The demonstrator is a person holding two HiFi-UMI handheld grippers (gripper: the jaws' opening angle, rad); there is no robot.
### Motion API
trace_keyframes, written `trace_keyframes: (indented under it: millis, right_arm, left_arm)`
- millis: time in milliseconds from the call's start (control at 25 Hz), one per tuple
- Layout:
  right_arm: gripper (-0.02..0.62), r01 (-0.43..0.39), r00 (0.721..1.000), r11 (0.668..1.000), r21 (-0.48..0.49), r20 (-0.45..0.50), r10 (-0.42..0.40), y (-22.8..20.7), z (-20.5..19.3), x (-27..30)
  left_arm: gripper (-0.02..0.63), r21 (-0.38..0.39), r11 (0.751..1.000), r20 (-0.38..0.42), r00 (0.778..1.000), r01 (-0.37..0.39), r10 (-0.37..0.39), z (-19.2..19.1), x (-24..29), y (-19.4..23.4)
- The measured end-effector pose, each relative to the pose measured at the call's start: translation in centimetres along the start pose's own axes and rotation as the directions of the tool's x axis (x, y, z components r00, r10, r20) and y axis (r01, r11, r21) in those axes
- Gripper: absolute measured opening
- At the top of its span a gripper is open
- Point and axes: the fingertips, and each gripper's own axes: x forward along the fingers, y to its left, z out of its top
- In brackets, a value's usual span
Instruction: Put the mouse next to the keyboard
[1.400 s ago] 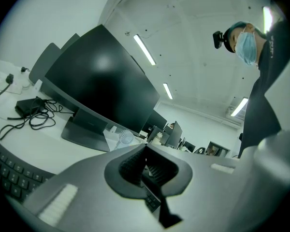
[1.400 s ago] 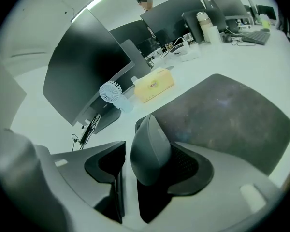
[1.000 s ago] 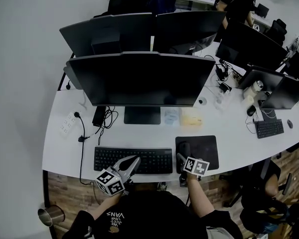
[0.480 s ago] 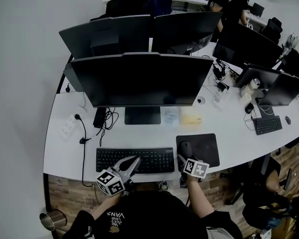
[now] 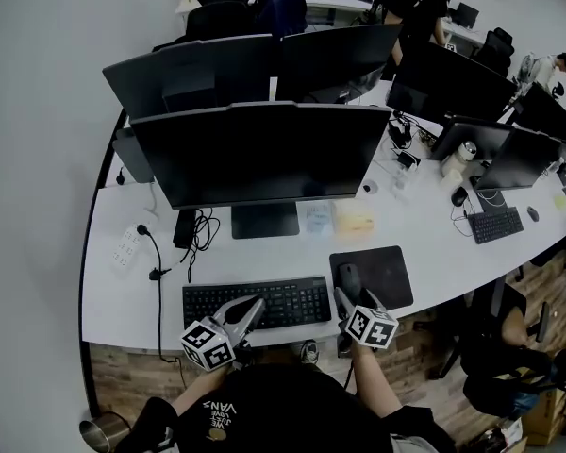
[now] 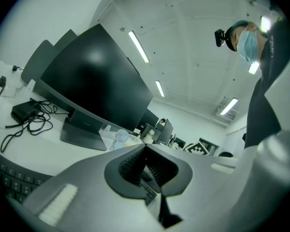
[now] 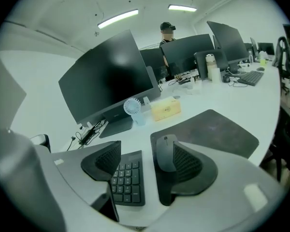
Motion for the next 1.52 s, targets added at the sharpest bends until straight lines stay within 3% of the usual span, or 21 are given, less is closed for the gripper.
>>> trace_keyframes:
  millis: [360,800,1000,1520]
  right_arm:
    - [0.28,-0.046,0.985,0.999,-0.021,0.163,0.049,4.5,1.1,-3.9]
    - [0.078,0.005,0.966,1.0,-0.022,0.26,0.001,8.4,-1.4,-7.7]
    - [0.029,0.025,0.958,1.0,-0.016,0.286,-0.019,9.7,-2.3,-8.5]
    - [0.006,0.015,0.953,1.0,-0.023,0.303,-0.007,13.4,-4.7,-9.5]
  left_arm:
    - [0.002,0.018,0.997,-0.031,0.996,0.079,-0.078,0.2,-1.3,-0.2]
    - [0.002,0.082,0.984,-0.082,0.985,0.159,-0.153,0.1,-3.6,0.2]
    - [0.002,0.096,0.977,-0.112,0.977,0.19,-0.179,-0.3,-4.8,0.5]
    - [0.002,0.098,0.965,-0.152,0.962,0.241,-0.225,-1.1,-6.8,1.3]
